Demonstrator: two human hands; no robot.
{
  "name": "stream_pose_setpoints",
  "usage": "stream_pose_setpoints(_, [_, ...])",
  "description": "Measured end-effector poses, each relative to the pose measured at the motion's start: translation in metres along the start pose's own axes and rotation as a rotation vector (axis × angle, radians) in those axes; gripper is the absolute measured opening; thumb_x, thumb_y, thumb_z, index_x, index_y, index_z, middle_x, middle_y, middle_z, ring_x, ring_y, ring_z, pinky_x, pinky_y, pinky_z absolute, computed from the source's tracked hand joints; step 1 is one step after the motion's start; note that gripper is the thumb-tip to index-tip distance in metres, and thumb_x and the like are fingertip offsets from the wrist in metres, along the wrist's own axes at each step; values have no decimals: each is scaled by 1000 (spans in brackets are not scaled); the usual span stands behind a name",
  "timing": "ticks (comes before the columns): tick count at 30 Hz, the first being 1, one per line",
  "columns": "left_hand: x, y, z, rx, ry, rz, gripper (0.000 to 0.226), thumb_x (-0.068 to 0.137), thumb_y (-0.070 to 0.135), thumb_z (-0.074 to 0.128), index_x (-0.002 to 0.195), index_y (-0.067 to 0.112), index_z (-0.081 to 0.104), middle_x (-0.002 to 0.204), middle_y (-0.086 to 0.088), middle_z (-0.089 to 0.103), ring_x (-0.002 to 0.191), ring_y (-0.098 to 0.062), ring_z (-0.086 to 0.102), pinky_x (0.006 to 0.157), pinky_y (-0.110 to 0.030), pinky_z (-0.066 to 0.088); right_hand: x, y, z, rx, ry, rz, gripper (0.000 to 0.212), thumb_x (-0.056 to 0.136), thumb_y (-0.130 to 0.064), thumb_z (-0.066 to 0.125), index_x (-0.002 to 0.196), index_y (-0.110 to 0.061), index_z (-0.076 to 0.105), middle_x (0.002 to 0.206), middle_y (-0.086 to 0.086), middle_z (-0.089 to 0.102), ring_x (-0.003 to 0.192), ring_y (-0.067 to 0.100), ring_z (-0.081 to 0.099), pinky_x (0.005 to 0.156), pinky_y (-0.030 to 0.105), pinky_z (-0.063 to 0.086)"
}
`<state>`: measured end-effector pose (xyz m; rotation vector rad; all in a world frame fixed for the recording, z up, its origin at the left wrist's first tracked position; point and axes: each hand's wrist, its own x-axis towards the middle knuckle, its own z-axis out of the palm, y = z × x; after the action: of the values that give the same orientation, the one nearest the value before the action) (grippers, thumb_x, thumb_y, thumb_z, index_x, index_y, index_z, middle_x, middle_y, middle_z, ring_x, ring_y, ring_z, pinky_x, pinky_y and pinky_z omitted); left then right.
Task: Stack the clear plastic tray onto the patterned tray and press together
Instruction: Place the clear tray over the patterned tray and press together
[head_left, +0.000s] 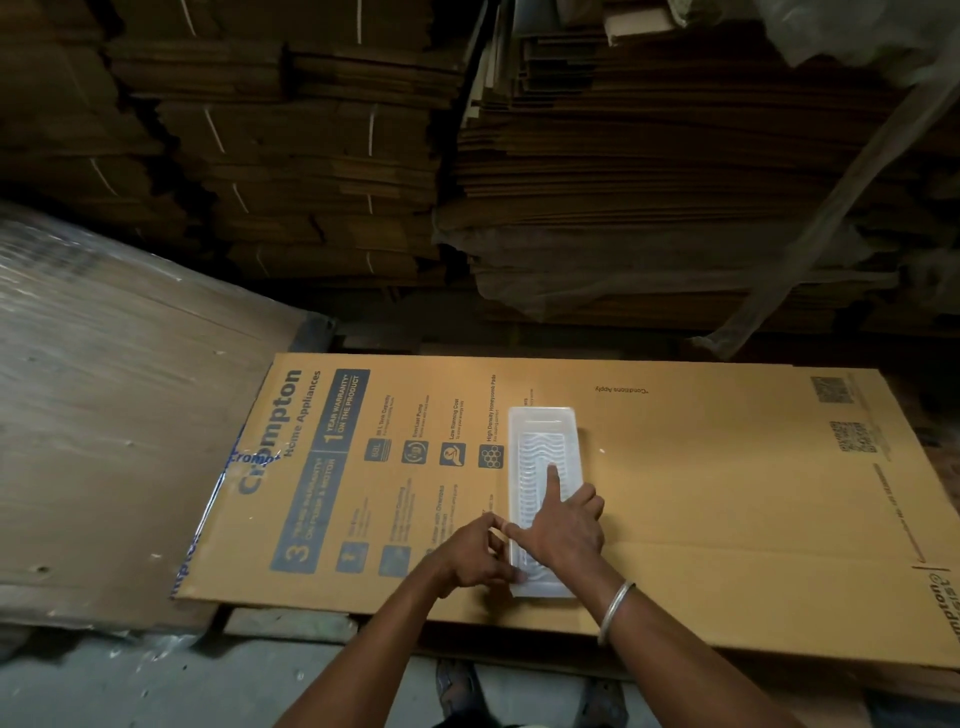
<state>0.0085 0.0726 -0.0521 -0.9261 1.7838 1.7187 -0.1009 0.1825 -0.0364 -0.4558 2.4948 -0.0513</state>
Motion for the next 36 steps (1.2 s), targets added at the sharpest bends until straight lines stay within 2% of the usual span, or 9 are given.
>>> stream_pose_setpoints(4, [4,-3,4,95,25,18,76,71,4,90,130,13,44,108,-10,56,86,-27,63,82,-47,60,5,7,-2,12,-33,-26,115,81,-78,59,161,-30,-9,144,22,24,125,35,34,92,39,49])
stream_pose_setpoints(8, [5,-4,2,169,12,21,79,71,6,90,132,18,41,111,-7,60,87,-24,67,87,-51,59,10,20,-17,-27,-66,-99,90,97,-13,61,162,-30,2,148,23,29,122,36,47,91,42,51])
stream_pose_setpoints(10, [6,3,-2,245,9,14,82,73,11,90,139,19,42,119,-9,62,99,-30,71,91,-53,60,17,29,-26,-101,-36,-169,86,93,1,54,161,-29,11,139,20,45,111,33,59,85,41,52])
stream_pose_setpoints(12, [11,17,-8,387,64,37,87,78,21,87,150,18,38,133,-8,61,114,-32,68,98,-51,56,27,35,-38,-142,-6,-232,79,94,-2,56,157,-30,19,130,14,56,106,31,64,79,39,50])
stream_pose_setpoints(14, [19,36,-15,562,190,104,98,79,30,86,158,14,30,151,-9,49,131,-31,57,110,-47,48,39,37,-51,-156,2,-272,86,89,-9,72,156,-29,22,145,15,47,122,32,57,87,42,51])
stream_pose_setpoints(17, [31,69,-23,836,315,214,125,69,41,91,163,11,14,169,-8,17,153,-30,30,120,-49,37,54,34,-66,-221,25,-348,124,69,-21,93,162,-27,10,170,12,5,155,35,15,120,57,26])
stream_pose_setpoints(20, [46,99,-23,1218,311,245,149,59,52,93,163,7,-3,172,-13,-4,160,-33,3,129,-48,21,70,31,-74,-368,-17,-435,140,65,-36,95,163,-24,-4,170,8,-16,157,30,-13,126,57,1])
stream_pose_setpoints(27, [72,123,-20,1435,245,159,159,54,58,94,162,1,-7,171,-19,-8,160,-33,-4,131,-44,11,91,29,-80,-364,-93,-492,148,59,-37,98,162,-16,-7,170,10,-12,157,27,-10,129,44,4])
stream_pose_setpoints(36, [75,120,-27,1393,217,217,157,56,60,92,162,1,-9,171,-20,-10,160,-32,-7,132,-43,5,99,33,-76,-293,-74,-534,147,60,-38,97,163,-19,-6,171,7,-13,157,25,-12,128,43,4])
